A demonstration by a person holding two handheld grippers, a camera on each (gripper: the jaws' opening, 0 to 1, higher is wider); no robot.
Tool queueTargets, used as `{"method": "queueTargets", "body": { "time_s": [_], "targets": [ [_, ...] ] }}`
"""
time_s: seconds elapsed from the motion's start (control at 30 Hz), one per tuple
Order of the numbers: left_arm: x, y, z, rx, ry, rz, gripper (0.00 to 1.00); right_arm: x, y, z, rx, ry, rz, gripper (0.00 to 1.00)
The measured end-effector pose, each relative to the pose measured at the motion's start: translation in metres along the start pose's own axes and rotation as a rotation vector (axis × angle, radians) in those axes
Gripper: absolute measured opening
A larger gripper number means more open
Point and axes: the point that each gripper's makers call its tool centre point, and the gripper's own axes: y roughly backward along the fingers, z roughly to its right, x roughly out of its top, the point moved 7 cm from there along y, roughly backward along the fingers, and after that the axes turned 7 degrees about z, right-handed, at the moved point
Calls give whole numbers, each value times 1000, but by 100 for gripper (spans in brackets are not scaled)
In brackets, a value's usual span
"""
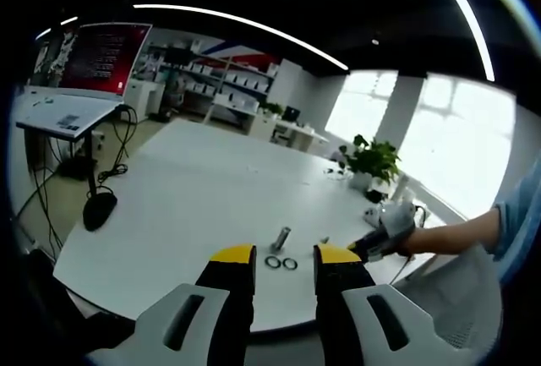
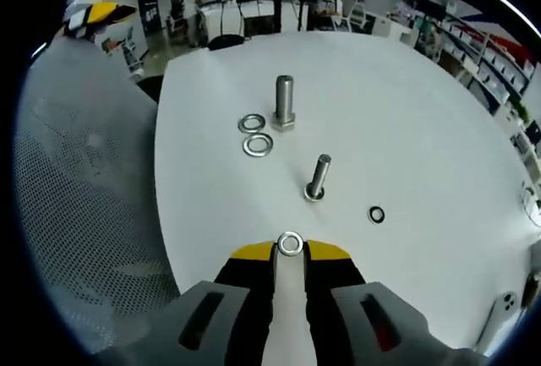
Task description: Place the washer onto the threaded stud by aligning its center hole with the stud, sliding it down to the base, and recovering from edge contact or off-axis alignment until the washer reaches the visible bottom stop.
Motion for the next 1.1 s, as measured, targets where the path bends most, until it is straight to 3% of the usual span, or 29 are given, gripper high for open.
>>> {"method": "queueTargets", "body": {
  "time_s": [0.2, 0.77, 1.1],
  "targets": [
    [0, 0, 0, 1, 1, 2, 25, 10, 3, 2, -7, 21, 1, 14],
    [0, 0, 0, 1, -1, 1, 25, 50, 29, 18, -40, 26, 84, 14],
    [0, 0, 0, 4, -2, -1, 25, 56, 34, 18, -44, 33, 99, 14]
  ]
}}
